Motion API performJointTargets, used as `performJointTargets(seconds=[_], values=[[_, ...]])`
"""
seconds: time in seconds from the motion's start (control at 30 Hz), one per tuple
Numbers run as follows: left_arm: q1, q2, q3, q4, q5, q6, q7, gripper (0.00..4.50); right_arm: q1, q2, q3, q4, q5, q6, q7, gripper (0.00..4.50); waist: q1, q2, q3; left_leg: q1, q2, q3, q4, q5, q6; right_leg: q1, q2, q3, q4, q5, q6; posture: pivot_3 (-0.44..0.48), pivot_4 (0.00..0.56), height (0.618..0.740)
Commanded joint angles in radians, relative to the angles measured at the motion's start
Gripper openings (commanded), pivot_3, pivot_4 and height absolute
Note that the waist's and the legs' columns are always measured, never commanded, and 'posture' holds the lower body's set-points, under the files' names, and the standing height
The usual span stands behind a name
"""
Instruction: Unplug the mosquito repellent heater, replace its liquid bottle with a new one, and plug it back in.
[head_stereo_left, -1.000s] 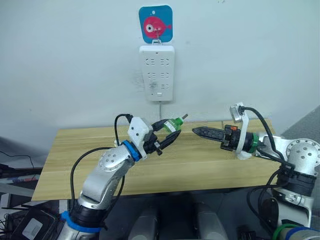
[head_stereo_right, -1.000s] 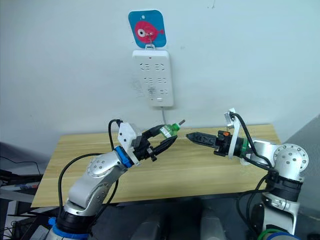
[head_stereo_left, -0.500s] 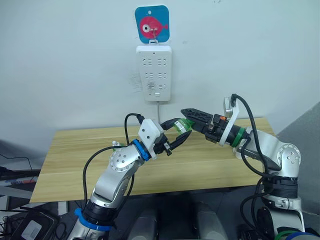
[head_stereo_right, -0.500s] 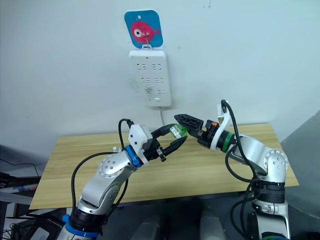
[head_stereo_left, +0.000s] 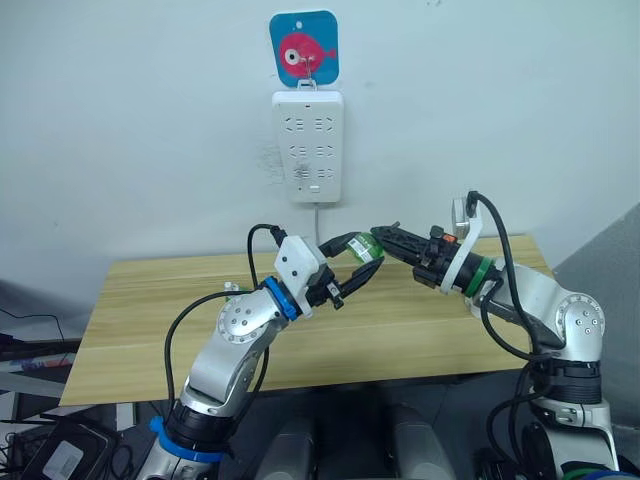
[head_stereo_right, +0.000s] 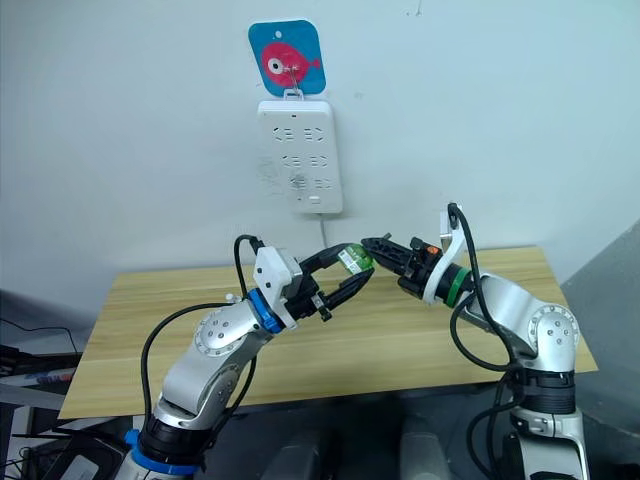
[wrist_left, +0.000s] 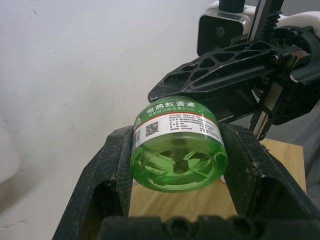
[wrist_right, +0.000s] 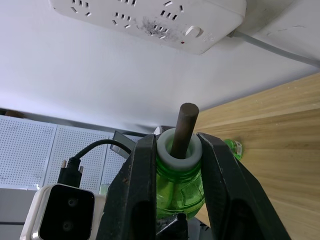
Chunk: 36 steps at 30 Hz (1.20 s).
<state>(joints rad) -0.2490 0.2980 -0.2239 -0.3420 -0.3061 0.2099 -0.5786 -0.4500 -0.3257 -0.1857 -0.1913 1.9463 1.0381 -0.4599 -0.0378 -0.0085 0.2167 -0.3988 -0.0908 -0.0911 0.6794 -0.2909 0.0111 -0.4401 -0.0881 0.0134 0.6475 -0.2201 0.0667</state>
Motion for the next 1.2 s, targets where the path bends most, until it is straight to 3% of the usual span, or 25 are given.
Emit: performJointTargets(seconds=[0.03, 0.17, 0.23, 0.33, 0.43, 0.5, 0.57, 0.73, 0.83, 1.03, 1.2], values=[[0.000, -0.007, -0.008, -0.034, 0.009, -0.010, -0.007, 2.61, -0.005, 0.013, -0.008, -0.036, 0.026, 0.002, 0.009, 0.83, 0.000, 0.000, 0.000, 0.000, 0.000, 0.000, 0.000, 0.000, 0.000, 0.000, 0.000, 0.000, 0.000, 0.000, 0.000, -0.062, 0.226, 0.740], [-0.014, 0.021, 0.012, -0.033, -0.015, 0.026, -0.034, 3.87, 0.002, -0.055, 0.004, -0.027, 0.023, -0.004, 0.005, 0.83, 0.001, 0.000, 0.000, 0.000, 0.000, 0.000, 0.000, 0.000, 0.000, 0.000, 0.000, 0.000, 0.000, 0.000, 0.000, -0.051, 0.219, 0.740], [-0.034, 0.068, 0.032, -0.037, -0.035, 0.050, -0.083, 4.48, 0.012, -0.127, 0.028, -0.032, -0.129, 0.006, 0.085, 0.83, 0.006, 0.000, 0.000, 0.000, -0.001, 0.000, 0.000, 0.000, 0.000, 0.000, 0.001, -0.001, 0.000, 0.000, 0.000, -0.046, 0.218, 0.740], [-0.064, 0.148, 0.058, -0.053, -0.078, 0.113, -0.154, 4.50, 0.054, -0.241, 0.162, -0.089, -0.566, -0.095, 0.345, 0.83, 0.006, 0.000, 0.000, 0.000, -0.001, 0.001, 0.000, 0.000, 0.001, 0.000, 0.003, -0.002, 0.000, 0.000, 0.000, -0.040, 0.213, 0.740], [-0.089, 0.213, 0.059, -0.060, -0.103, 0.186, -0.207, 4.50, 0.103, -0.335, 0.376, -0.071, -1.040, -0.375, 0.580, 0.83, 0.005, 0.000, 0.000, 0.000, -0.001, 0.001, 0.000, 0.000, 0.000, 0.000, 0.004, -0.003, 0.000, -0.001, 0.001, -0.037, 0.205, 0.740], [-0.106, 0.240, 0.049, -0.062, -0.115, 0.215, -0.243, 4.50, 0.119, -0.347, 0.492, 0.056, -1.352, -0.643, 0.653, 0.83, 0.004, 0.000, 0.000, 0.001, -0.001, 0.002, 0.000, 0.001, -0.002, 0.000, 0.004, -0.002, 0.000, -0.001, 0.001, -0.041, 0.202, 0.740], [-0.118, 0.260, 0.029, -0.056, -0.108, 0.222, -0.283, 4.50, 0.122, -0.301, 0.526, 0.225, -1.538, -0.839, 0.658, 0.83, 0.004, -0.001, -0.001, 0.001, -0.001, 0.004, 0.000, 0.002, -0.003, -0.001, 0.004, -0.002, 0.000, -0.001, 0.001, -0.042, 0.196, 0.740], [-0.121, 0.276, 0.016, -0.016, -0.061, 0.174, -0.318, 4.50, 0.066, -0.182, 0.508, 0.569, -1.773, -1.051, 0.614, 0.83, 0.005, -0.002, -0.001, 0.002, 0.000, 0.005, 0.000, 0.002, -0.003, -0.001, 0.004, 0.001, 0.000, 0.000, 0.001, -0.053, 0.189, 0.740], [-0.131, 0.277, 0.029, 0.005, -0.053, 0.163, -0.330, 4.50, 0.037, -0.112, 0.448, 0.715, -1.803, -1.093, 0.601, 0.83, 0.005, -0.002, -0.001, 0.002, 0.000, 0.006, 0.000, 0.002, -0.004, -0.001, 0.004, 0.001, 0.000, 0.000, 0.001, -0.052, 0.192, 0.740], [-0.131, 0.278, 0.035, 0.019, -0.045, 0.145, -0.349, 4.50, 0.028, -0.037, 0.345, 0.815, -1.810, -1.121, 0.657, 0.83, 0.005, -0.002, -0.001, 0.002, 0.000, 0.006, 0.000, 0.002, -0.004, -0.001, 0.003, 0.002, 0.000, 0.000, 0.000, -0.048, 0.193, 0.740], [-0.116, 0.267, 0.051, 0.019, -0.044, 0.147, -0.329, 4.50, 0.047, -0.039, 0.319, 0.798, -1.850, -1.146, 0.697, 2.54, 0.004, -0.002, -0.001, 0.002, 0.000, 0.006, 0.000, 0.002, -0.004, -0.001, 0.003, 0.002, 0.000, 0.000, 0.000, -0.046, 0.196, 0.740]])
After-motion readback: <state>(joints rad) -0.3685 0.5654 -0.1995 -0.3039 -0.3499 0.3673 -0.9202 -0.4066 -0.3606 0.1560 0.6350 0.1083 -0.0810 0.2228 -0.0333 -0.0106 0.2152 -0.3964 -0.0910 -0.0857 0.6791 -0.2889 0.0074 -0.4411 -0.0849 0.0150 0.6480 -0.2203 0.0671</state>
